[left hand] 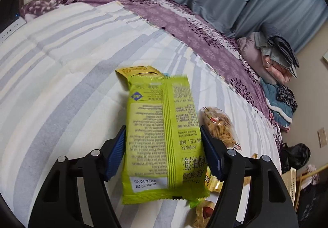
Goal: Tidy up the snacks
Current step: 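Grasp the lime-green seaweed pack with the left tool while the right tool grasps the brown waffle bag, then carry both packs to the cream basket and open the right tool over it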
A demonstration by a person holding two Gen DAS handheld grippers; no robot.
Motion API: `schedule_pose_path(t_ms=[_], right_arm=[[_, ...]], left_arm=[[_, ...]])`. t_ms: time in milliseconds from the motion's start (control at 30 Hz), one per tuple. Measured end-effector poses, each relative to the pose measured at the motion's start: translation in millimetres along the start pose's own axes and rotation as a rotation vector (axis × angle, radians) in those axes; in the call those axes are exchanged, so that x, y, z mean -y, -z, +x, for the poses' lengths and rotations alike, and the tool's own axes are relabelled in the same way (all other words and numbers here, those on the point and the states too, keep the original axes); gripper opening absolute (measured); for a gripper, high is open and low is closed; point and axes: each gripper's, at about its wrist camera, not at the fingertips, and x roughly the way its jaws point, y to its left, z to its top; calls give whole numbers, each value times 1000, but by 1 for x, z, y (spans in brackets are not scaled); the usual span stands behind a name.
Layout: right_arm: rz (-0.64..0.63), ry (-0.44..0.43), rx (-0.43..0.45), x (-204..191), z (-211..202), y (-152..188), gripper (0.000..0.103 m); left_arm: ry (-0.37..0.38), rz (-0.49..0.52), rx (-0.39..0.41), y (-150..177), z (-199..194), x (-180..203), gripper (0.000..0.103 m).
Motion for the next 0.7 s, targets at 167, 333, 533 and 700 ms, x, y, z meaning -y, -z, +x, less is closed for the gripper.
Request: schedule_pose_path(t_ms=[167, 333, 533, 700], right_arm=[[-24, 17, 10, -4, -5, 0, 49], [-28, 20, 3, -7, -3, 3, 59], [-36, 36, -12, -9, 3, 6, 78], [-41, 61, -47, -8, 16, 4, 74]], left_arm=[[15, 44, -11, 9, -10, 7, 70], [-13, 72, -73, 16, 4, 6, 70], [-48, 98, -146, 23, 28, 4, 72], [-67, 133, -154, 32, 39, 6, 78]])
